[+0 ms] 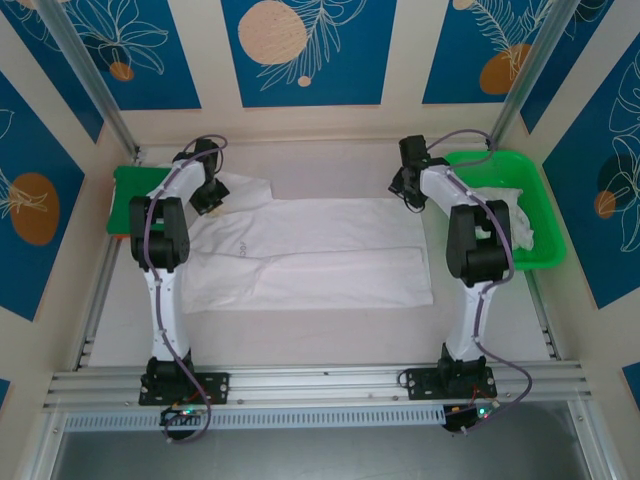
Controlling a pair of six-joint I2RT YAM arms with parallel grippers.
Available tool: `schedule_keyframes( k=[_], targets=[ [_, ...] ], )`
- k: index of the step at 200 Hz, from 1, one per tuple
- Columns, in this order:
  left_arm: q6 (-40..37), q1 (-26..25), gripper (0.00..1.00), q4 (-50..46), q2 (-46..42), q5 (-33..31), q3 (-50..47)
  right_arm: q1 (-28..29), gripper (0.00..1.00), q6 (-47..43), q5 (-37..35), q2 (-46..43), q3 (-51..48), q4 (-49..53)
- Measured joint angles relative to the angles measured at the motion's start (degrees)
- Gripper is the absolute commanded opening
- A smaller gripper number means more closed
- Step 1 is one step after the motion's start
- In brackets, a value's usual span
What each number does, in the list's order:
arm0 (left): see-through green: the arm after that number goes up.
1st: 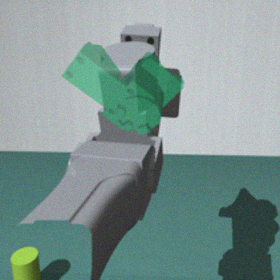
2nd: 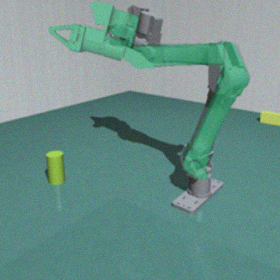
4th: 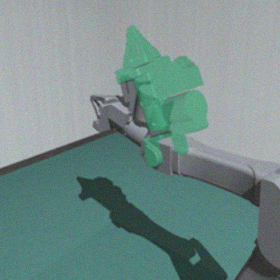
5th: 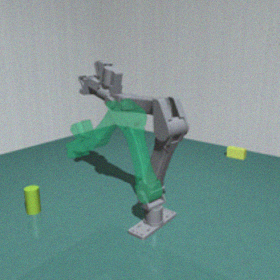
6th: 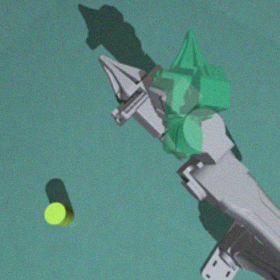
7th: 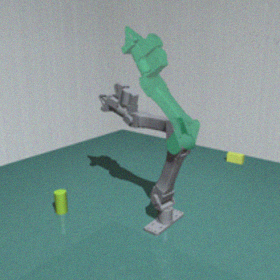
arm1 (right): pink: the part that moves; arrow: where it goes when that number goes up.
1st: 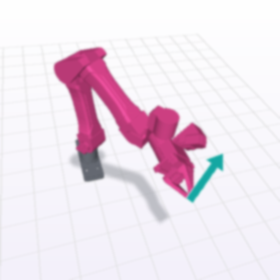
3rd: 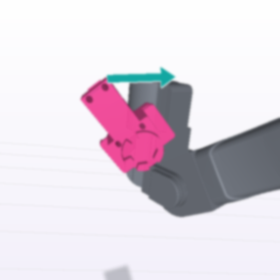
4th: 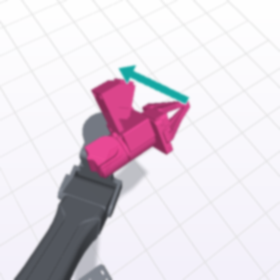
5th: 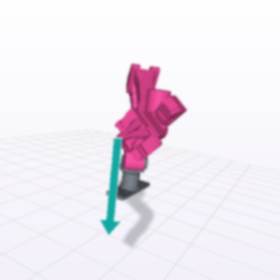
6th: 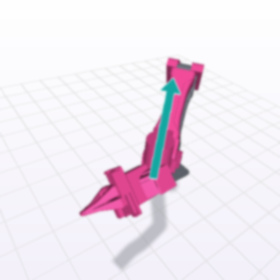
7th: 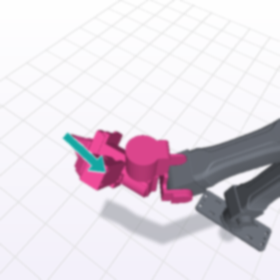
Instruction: Fold and stack the t-shirts
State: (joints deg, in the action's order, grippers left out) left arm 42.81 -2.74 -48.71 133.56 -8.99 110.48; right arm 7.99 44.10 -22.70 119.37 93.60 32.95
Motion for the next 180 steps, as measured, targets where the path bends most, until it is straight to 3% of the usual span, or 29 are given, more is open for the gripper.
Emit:
schedule_keyframes(
  k=[129, 168, 180],
  targets=[
    [-2.47, 0.0, 0.0, 0.39, -0.39, 0.33, -0.7, -2.32, 0.42, -0.5, -1.4, 13.53, 14.51, 8.74],
    [-2.49, 0.0, 0.0, 0.9, -0.72, 0.42, -1.29, -2.4, 0.31, -1.05, -1.42, 15.54, 17.81, 12.57],
    [-2.49, 0.0, 0.0, 1.05, -0.76, 0.44, -1.38, -2.4, 0.22, -1.29, -1.55, 15.56, 17.84, 13.14]
  ],
)
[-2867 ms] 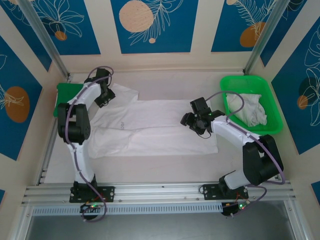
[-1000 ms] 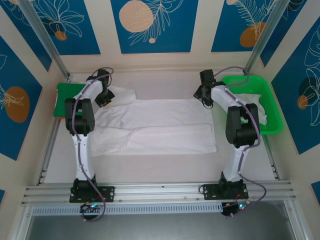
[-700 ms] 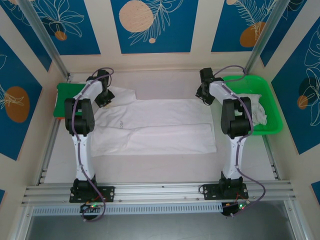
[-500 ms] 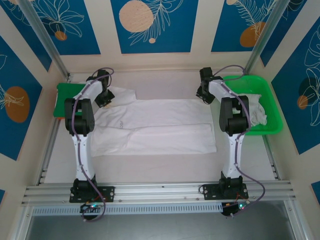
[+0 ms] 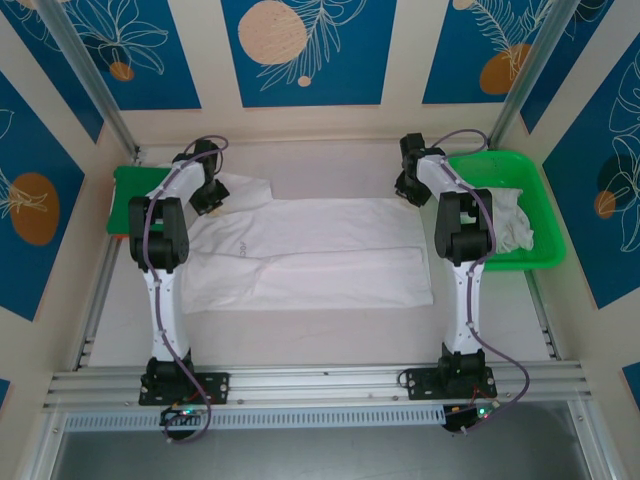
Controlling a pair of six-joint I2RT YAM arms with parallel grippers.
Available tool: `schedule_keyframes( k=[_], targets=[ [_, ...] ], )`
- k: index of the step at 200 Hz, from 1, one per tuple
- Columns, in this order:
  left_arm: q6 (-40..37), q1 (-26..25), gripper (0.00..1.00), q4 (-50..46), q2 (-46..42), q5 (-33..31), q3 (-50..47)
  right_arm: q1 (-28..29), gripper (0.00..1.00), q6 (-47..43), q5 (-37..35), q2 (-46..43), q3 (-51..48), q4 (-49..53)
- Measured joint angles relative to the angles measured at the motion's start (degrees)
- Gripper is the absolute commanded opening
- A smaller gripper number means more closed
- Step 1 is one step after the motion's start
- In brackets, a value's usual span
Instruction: Fold and stack the t-shirts
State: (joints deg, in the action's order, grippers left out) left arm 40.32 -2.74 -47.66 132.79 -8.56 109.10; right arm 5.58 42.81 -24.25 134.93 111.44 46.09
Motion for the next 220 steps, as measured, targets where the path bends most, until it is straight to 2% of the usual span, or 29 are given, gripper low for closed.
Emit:
schedule_keyframes(
  k=[28, 105, 138, 180, 220],
  targets=[
    [-0.22, 0.0, 0.0, 0.33, -0.22, 0.15, -0.44, -0.04, 0.0, 0.09, -0.22, -0.04, 0.0, 0.92],
    [-0.39, 0.0, 0.0, 0.33, -1.51, 1.16, -1.14, 0.61, 0.0, -1.03, -2.01, -2.73, -2.93, 0.0],
    [-0.42, 0.0, 0.0, 0.52, -5.66, 1.27, -2.29, 1.62, 0.0, -2.05, -4.0, -10.01, -9.9, -2.8],
    [-0.87, 0.0, 0.0, 2.34, -16.11, 1.27, -9.68, 2.38, 0.0, -2.54, -4.24, -21.16, -20.35, -6.95],
    [-1.9, 0.0, 0.0, 3.17, -21.66, 1.49, -14.75, 2.69, 0.0, -2.62, -3.76, -29.18, -28.7, -9.51]
  ],
)
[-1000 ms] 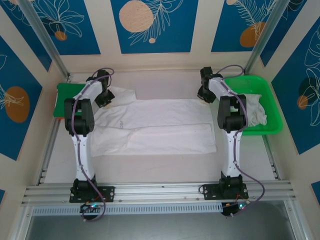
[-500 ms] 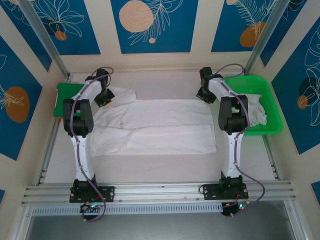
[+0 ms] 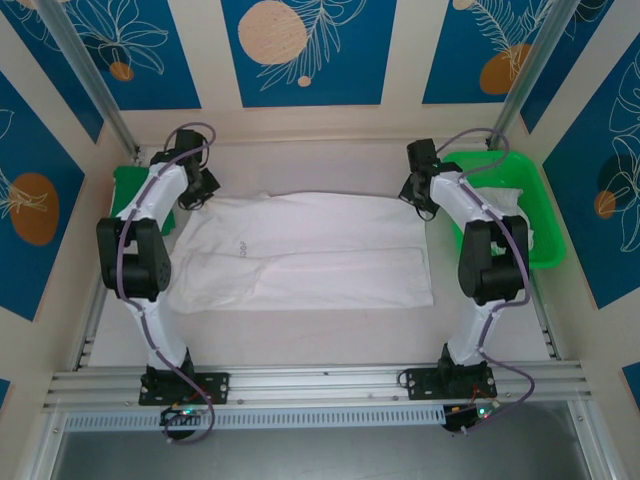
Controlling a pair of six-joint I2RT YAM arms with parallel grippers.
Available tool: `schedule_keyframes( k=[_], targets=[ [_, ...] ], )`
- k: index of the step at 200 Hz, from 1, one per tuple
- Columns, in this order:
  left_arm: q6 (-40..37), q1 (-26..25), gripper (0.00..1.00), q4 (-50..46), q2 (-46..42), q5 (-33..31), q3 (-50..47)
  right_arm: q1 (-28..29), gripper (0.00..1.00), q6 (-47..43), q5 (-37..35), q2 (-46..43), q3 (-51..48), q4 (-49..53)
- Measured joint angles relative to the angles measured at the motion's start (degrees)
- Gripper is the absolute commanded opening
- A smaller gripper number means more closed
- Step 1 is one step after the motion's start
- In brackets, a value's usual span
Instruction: Fold and stack the t-shirts
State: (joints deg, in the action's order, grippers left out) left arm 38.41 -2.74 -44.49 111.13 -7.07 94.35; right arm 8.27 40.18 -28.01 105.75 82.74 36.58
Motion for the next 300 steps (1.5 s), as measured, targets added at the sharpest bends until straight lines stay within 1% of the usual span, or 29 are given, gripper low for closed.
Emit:
schedule_keyframes(
  k=[66, 99, 134, 210, 265, 300],
  targets=[
    [-0.98, 0.0, 0.0, 0.92, -9.38, 1.29, -11.34, 1.55, 0.0, 0.04, 1.07, -13.35, -12.04, -1.27],
    [-1.51, 0.0, 0.0, 1.88, -16.02, 1.81, -16.98, 1.92, 0.0, 0.26, 1.22, -18.38, -17.05, -1.2],
    [-1.53, 0.0, 0.0, 2.03, -20.31, 2.6, -21.55, 2.12, 0.0, 0.26, 1.25, -22.82, -21.66, -0.7],
    [-2.99, 0.0, 0.0, 1.22, -27.91, 2.54, -28.52, 1.77, 0.0, 0.28, 1.62, -28.68, -27.34, 0.7],
    [-2.99, 0.11, 0.0, -2.38, -31.28, 2.99, -29.29, 0.17, 0.0, 0.31, 2.71, -29.51, -30.82, 1.4],
    [-3.04, 0.17, 0.0, -4.57, -34.67, 2.95, -32.11, 0.11, 0.0, 0.35, 3.1, -30.21, -32.15, 1.38]
  ],
)
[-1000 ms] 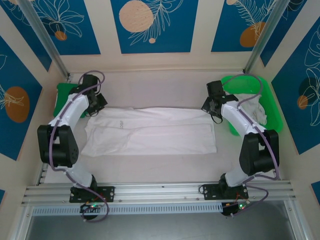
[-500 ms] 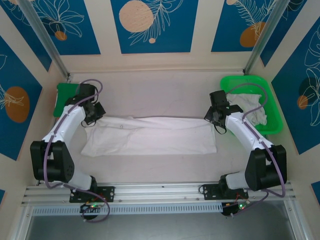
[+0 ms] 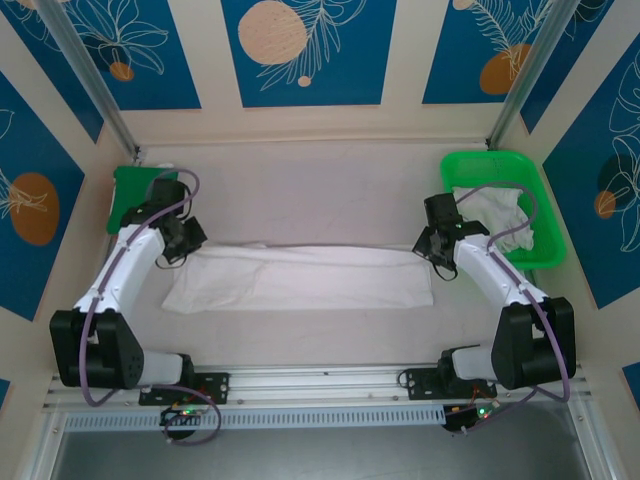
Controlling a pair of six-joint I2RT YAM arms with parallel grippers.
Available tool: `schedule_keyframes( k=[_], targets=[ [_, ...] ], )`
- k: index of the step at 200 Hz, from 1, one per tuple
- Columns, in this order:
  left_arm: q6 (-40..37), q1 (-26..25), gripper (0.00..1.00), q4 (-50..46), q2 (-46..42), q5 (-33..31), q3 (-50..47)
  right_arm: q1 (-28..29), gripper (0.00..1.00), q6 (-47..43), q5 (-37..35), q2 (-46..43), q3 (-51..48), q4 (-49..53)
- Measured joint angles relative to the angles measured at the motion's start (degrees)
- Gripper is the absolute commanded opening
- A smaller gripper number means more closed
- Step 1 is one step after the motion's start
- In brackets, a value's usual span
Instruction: Fold and stack the t-shirts
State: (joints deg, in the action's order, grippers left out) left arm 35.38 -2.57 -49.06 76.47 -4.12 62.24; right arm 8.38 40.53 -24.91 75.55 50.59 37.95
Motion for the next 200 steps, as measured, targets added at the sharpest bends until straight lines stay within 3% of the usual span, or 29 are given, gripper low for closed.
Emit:
schedule_keyframes(
  k=[200],
  targets=[
    [1.77, 0.7, 0.0, -2.29, -3.48, 0.87, -14.19, -0.2, 0.0, 0.83, 3.3, 2.38, -4.94, -1.88]
  ],
)
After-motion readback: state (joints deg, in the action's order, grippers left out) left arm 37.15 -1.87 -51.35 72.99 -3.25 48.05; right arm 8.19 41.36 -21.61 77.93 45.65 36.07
